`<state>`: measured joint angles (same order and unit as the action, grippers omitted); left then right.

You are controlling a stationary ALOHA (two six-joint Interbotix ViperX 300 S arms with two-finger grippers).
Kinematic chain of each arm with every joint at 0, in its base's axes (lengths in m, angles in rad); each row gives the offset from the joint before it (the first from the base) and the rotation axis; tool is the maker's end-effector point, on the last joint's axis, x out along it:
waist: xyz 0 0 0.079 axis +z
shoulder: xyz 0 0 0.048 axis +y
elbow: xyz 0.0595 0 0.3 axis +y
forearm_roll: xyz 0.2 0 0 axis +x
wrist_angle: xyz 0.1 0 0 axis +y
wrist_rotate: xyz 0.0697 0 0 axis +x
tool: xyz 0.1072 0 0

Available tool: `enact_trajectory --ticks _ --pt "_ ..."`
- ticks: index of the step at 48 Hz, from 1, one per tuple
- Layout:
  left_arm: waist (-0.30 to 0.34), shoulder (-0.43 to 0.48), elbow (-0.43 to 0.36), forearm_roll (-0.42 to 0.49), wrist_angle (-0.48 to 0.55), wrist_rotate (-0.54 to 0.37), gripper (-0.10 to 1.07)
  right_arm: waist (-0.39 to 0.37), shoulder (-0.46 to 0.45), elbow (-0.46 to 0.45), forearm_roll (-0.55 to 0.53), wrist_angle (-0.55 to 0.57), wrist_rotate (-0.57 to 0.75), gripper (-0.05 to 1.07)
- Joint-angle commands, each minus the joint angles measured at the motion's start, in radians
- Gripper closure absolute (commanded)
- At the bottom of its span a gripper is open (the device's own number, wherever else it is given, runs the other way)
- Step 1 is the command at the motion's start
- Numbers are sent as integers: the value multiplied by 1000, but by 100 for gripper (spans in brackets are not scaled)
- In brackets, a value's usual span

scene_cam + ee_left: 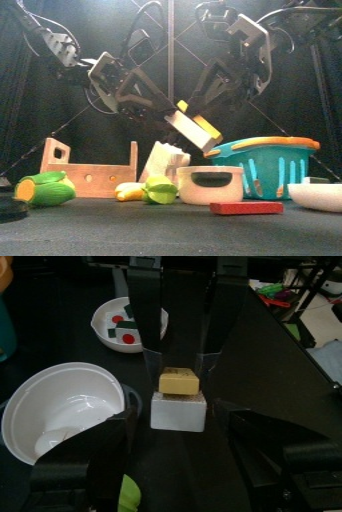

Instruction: Grab egg sushi with both hands

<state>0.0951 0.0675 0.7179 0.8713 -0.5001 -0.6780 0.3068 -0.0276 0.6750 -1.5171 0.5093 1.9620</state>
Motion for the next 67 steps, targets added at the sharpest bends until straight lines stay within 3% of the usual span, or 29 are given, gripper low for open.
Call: enact_trajectory --ticks 1,10,24,52,67 --pt "3 3 -28 -5 0 0 4 -5 -15 -26 -3 5 -2 43" --pt "5 8 -32 -5 21 0 10 -5 -15 -28 -3 5 -2 43" --pt "9 5 -32 -12 31 0 30 -6 -15 -28 -3 8 -2 43" --pt "11 -17 -11 -17 38 2 31 -6 -15 -23 26 8 -2 43" --pt "11 -23 -9 -15 40 2 38 -6 -15 -26 28 8 -3 43"
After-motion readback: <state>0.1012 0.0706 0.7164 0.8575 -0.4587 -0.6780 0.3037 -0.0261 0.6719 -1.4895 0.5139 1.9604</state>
